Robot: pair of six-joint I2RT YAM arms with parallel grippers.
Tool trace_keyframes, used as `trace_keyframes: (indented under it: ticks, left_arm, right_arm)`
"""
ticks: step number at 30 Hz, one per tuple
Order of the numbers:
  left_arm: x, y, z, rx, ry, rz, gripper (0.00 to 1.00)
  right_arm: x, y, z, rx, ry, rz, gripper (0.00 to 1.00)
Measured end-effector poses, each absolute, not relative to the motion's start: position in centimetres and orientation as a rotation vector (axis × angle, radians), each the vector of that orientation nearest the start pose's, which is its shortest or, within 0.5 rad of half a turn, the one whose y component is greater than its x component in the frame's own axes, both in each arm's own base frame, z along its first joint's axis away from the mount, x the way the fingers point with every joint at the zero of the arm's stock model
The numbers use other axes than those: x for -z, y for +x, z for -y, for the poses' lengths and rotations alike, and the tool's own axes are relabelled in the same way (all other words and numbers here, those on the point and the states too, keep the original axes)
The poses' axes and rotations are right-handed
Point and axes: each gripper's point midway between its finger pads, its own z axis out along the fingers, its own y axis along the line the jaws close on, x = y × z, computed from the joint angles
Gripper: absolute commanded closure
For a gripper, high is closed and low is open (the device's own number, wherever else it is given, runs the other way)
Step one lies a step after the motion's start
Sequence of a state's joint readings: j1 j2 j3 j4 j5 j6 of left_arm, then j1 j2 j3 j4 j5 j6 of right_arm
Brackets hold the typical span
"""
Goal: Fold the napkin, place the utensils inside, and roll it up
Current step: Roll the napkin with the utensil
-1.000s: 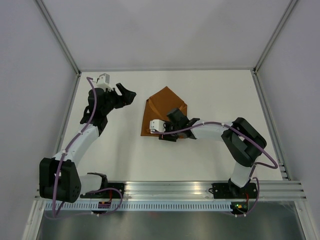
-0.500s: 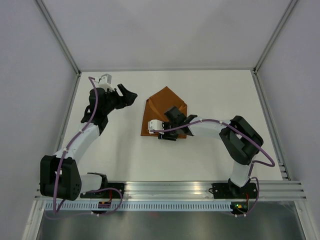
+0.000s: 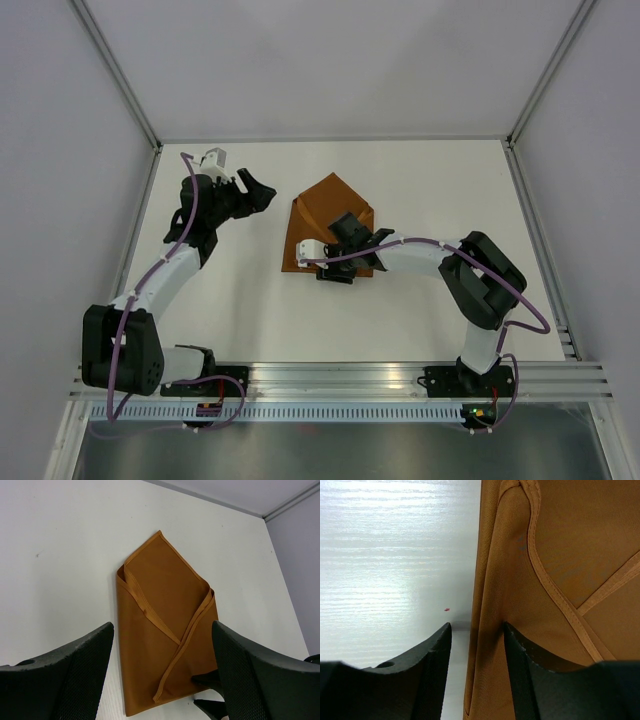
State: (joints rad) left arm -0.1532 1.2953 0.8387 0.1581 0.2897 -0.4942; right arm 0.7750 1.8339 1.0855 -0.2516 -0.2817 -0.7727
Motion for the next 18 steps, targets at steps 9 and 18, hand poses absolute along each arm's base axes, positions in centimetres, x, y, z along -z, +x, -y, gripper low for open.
trace_keyframes:
  ticks: [9, 18]
  left_arm:
    - [-20.6, 39.5, 13.1, 0.709, -0.117, -1.924, 0.16]
    - [-20.4, 39.6, 13.1, 0.706, -0.114, -1.93, 0.16]
  right_arm:
    - [-2.0, 28.4, -31.0, -0.378, -1.835, -1.773, 0.33]
    - [-3.2, 28.5, -30.8, -0.451, -1.76, -1.858, 0.3]
